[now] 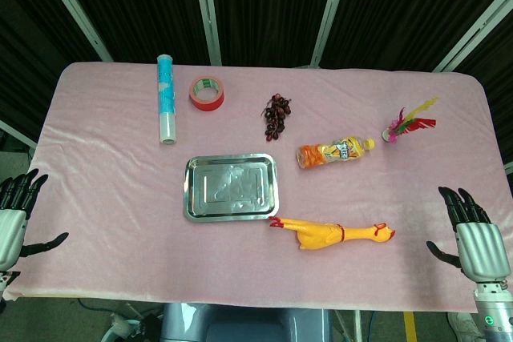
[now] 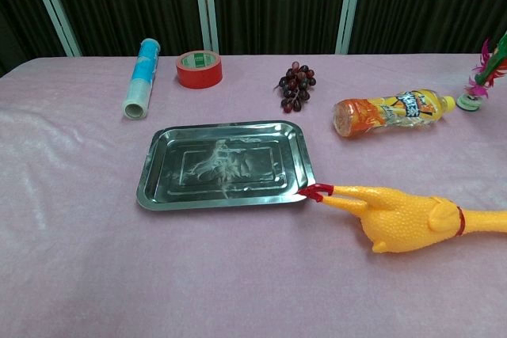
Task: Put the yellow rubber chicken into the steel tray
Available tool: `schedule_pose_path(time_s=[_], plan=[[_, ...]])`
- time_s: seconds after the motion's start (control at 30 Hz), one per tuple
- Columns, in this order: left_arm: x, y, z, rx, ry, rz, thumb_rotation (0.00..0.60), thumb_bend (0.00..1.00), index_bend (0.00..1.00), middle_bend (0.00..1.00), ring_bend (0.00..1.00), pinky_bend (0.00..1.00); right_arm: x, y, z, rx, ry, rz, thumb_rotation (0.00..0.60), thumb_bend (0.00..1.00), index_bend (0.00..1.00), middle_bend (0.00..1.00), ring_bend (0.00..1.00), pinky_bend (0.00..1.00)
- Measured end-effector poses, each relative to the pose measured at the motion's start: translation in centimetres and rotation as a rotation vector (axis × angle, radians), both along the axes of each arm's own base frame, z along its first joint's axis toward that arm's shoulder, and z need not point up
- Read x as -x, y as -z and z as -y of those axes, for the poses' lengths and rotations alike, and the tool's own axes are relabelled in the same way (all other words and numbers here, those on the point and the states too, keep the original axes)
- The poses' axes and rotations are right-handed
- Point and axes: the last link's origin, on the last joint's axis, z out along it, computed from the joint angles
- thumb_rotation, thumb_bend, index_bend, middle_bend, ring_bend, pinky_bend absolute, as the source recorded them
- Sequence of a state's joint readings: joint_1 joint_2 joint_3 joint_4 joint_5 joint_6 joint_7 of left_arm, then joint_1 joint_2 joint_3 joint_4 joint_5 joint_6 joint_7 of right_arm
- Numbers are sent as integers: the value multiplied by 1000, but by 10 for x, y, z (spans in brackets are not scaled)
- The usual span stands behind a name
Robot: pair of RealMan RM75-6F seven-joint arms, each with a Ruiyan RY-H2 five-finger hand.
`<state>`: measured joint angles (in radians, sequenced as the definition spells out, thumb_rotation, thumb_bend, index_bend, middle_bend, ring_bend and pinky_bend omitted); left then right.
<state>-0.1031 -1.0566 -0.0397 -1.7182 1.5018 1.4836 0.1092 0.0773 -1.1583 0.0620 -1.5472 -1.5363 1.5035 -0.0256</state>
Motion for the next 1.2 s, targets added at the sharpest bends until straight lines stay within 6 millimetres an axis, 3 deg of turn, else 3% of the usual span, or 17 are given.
schedule_pose_path(time_s=[0.8, 1.2], plan=[[-4, -1, 4, 1, 5, 4, 600, 0, 0, 0, 0, 0, -1, -1, -4, -14, -43, 9, 600, 191, 0, 116, 57, 218], [-3, -1, 3, 0, 7, 5, 600, 0, 0, 0, 0, 0, -19, 5, 7, -54, -138, -13, 600, 190, 4, 116, 57, 218]])
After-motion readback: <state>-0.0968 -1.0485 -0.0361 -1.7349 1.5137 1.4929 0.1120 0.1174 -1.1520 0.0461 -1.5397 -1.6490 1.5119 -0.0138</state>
